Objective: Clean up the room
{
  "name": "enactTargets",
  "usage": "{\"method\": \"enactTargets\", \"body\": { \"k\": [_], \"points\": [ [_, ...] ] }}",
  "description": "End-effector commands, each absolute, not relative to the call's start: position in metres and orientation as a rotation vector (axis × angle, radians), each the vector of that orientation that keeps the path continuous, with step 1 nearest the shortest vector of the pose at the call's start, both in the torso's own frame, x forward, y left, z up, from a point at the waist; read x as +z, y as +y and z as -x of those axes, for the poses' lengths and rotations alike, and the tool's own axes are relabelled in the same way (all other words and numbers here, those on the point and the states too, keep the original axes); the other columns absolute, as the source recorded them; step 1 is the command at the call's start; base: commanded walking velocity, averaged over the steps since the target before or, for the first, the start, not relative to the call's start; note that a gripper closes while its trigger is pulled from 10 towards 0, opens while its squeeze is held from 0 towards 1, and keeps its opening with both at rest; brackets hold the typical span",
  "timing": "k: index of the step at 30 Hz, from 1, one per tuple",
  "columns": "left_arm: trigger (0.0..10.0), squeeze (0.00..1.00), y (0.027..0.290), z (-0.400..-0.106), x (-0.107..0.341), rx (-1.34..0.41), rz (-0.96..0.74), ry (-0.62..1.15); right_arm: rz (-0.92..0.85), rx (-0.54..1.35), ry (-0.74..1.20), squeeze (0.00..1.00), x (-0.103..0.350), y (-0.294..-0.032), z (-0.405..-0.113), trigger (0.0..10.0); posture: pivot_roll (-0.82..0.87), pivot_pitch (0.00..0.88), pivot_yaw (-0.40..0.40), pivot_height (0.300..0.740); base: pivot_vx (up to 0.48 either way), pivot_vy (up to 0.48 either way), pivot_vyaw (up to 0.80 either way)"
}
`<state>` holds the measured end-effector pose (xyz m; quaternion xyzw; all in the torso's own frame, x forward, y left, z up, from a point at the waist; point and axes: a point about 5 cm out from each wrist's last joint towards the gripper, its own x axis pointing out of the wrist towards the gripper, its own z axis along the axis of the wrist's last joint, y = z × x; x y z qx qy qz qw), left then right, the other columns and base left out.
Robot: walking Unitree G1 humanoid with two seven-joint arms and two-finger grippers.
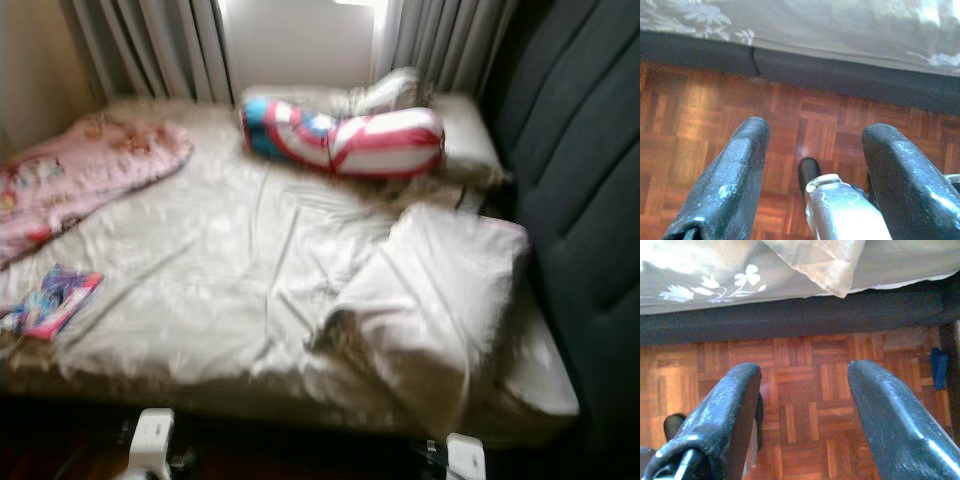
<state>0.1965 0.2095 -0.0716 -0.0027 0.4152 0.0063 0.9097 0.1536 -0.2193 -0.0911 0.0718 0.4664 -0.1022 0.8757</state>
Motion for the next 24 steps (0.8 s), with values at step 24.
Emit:
{"method": "enactTargets", "body": {
  "k": [24],
  "points": [
    [10.0, 0.0, 0.211, -0.1978, -0.0704, 0.011, -0.016, 0.845, -0.144, -0.21, 0.98, 0.0, -0.0915, -0.2198, -0.1523, 10.0, -0.02, 0.0, -0.026, 0.74, 0.083, 0.0, -0.23]
  ]
}}
